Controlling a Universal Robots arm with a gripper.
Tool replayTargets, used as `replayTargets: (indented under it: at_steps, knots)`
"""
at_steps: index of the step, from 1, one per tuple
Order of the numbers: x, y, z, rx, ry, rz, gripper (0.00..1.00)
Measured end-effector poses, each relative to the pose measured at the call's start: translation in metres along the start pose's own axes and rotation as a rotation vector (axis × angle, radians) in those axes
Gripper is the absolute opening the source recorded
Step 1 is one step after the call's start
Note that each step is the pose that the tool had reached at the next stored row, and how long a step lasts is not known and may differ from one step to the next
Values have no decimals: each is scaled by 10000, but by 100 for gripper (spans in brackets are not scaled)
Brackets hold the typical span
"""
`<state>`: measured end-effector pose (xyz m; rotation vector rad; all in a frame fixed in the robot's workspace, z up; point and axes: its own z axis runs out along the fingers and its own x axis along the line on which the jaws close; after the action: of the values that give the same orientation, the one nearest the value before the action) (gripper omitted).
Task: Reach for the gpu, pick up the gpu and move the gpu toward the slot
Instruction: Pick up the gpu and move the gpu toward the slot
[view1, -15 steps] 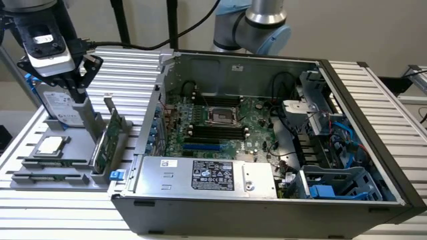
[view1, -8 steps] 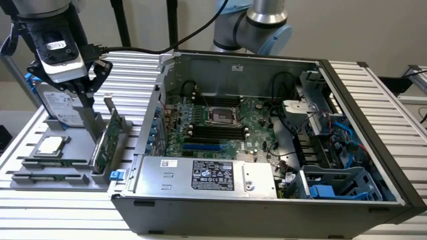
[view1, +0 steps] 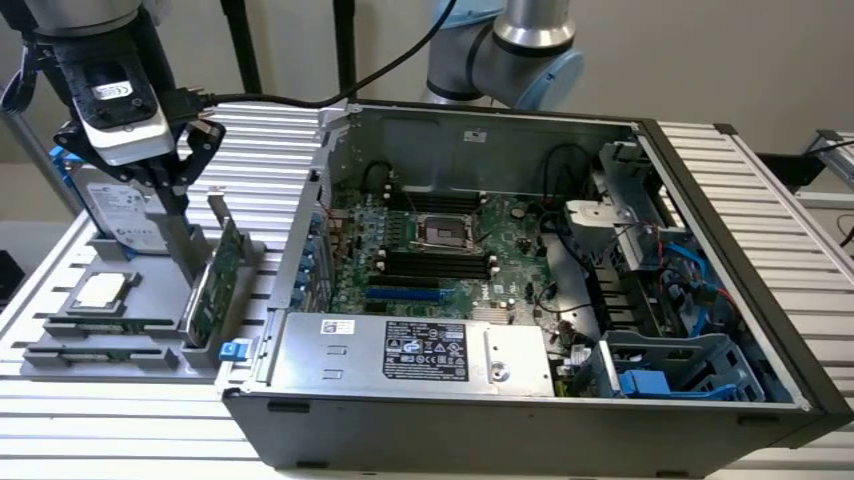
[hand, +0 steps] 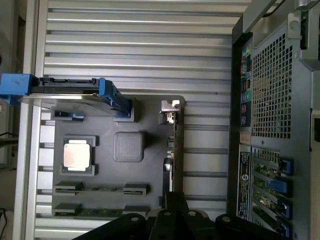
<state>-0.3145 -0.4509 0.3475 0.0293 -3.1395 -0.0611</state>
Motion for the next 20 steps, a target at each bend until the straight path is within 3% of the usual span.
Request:
replayTargets:
  at_steps: [7,11,13,14,20]
  knots:
    - [0,0,0,0,0,0,12]
    - [0,0,0,0,0,0,36]
    - [0,0,0,0,-1,0,36]
    - [0,0,0,0,0,0,42]
    - [14,-3,75,8,-19,-1,42]
